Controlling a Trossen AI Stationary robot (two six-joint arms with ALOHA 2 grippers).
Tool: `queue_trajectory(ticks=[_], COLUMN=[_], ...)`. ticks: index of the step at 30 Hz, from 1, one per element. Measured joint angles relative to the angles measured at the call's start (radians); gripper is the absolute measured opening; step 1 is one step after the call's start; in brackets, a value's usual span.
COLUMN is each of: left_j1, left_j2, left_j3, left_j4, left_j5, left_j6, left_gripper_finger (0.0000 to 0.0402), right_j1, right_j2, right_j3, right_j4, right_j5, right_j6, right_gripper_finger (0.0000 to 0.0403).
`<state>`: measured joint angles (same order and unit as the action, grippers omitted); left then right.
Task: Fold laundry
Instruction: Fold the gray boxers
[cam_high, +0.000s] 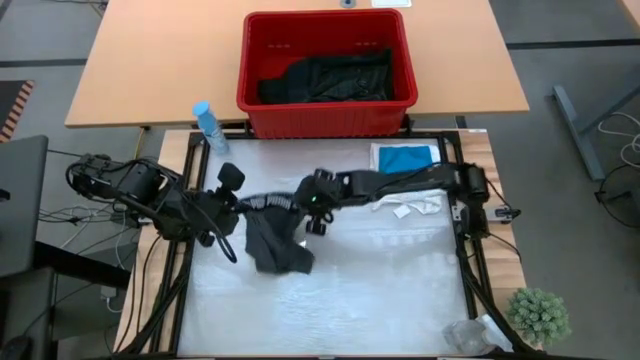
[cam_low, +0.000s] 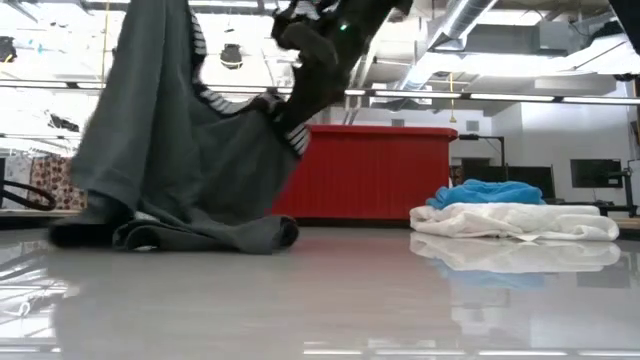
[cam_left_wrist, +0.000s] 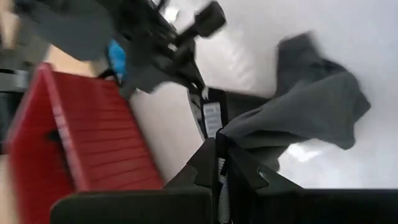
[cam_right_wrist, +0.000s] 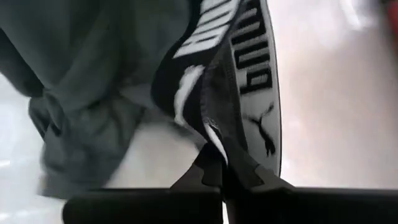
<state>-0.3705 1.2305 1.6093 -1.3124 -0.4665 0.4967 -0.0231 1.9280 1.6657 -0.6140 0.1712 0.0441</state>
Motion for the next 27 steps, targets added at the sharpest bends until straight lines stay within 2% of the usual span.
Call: queue_trajectory(ticks=[7, 10, 13, 16, 19, 21, 23, 27], left_j1=[0.085, 0.146, 0.215, 0.292, 0.359, 0.382, 0.382, 0.339], left_j2=[0.001, 0.001, 0.001, 0.001, 0.001, 0.001, 0.001, 0.001], left_j3=[-0.01, -0.01, -0.01, -0.01, -0.01, -0.01, -0.01, -0.01], left_j4=[0.019, 0.043, 0.122, 0.208, 0.259, 0.291, 0.304, 0.279], left_j5=[-0.182, -0.243, -0.273, -0.272, -0.275, -0.276, -0.251, -0.115], left_j6=[0.268, 0.386, 0.5, 0.589, 0.696, 0.733, 0.718, 0.567], left_gripper_finger=[0.0002, 0.0002, 0.0002, 0.0001, 0.0001, 0.0001, 0.0, 0.0], right_j1=[-0.078, -0.119, -0.166, -0.201, -0.207, -0.197, -0.175, -0.113], right_j2=[-0.146, -0.206, -0.248, -0.259, -0.259, -0.27, -0.287, -0.325], right_j3=[0.011, 0.011, 0.011, 0.011, 0.011, 0.011, 0.011, 0.011], right_j4=[-0.096, -0.118, -0.12, -0.141, -0.186, -0.217, -0.234, -0.333], right_j5=[0.268, 0.327, 0.335, 0.376, 0.533, 0.598, 0.607, 0.605], right_j6=[-0.009, -0.015, -0.015, -0.009, -0.002, -0.01, -0.01, 0.085], right_gripper_finger=[0.0018, 0.0018, 0.0018, 0.0018, 0.0018, 0.0018, 0.0018, 0.0018])
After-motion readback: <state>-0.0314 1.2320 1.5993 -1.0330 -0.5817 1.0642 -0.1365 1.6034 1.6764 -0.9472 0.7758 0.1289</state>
